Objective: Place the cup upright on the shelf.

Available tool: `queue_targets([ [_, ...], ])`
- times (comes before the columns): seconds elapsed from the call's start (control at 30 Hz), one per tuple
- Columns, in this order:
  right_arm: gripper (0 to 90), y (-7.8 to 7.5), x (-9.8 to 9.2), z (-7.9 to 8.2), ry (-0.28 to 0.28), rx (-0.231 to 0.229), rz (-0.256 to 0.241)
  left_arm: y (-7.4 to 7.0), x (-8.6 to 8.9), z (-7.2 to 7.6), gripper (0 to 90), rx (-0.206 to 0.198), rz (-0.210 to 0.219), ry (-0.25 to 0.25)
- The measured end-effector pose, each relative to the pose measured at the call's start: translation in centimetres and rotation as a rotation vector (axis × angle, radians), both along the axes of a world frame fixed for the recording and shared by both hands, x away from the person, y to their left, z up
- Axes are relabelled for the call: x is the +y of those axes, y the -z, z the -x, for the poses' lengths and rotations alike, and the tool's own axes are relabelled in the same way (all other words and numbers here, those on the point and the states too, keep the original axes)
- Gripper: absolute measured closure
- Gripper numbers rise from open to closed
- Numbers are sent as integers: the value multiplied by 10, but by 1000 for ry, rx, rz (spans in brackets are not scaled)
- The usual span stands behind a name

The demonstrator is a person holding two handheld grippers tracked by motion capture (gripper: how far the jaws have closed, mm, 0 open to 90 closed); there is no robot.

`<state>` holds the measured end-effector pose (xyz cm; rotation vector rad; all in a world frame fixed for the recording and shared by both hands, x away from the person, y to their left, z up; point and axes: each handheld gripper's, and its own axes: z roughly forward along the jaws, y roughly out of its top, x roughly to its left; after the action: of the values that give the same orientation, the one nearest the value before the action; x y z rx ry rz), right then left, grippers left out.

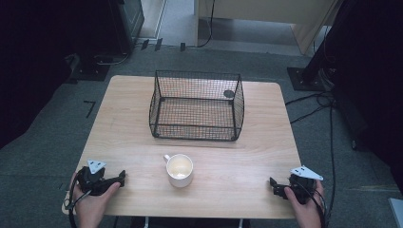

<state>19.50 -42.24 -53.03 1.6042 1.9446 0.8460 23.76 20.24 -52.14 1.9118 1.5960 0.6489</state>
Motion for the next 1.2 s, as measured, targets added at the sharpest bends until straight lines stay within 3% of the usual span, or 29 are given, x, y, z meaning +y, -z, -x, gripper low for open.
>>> queue_targets([
  [0.13,0,0,0,0,0,-1,0,-3,-7,1,0,-5,49,29],
  [0.4,0,0,0,0,1,0,0,-14,-26,3,0,-58,92,108],
  [0.57,0,0,0,0,1,0,0,-26,-48,0,0,-93,150,214],
  [0.7,0,0,0,0,0,0,0,-29,-65,-6,0,-95,179,272],
  [1.03,0,0,0,0,1,-1,0,-30,-104,-15,73,-92,165,363],
  [1.07,0,0,0,0,1,-1,0,-29,-110,-17,120,-96,153,377],
  [1.2,0,0,0,0,0,-1,0,-27,-117,-22,167,-97,141,373],
])
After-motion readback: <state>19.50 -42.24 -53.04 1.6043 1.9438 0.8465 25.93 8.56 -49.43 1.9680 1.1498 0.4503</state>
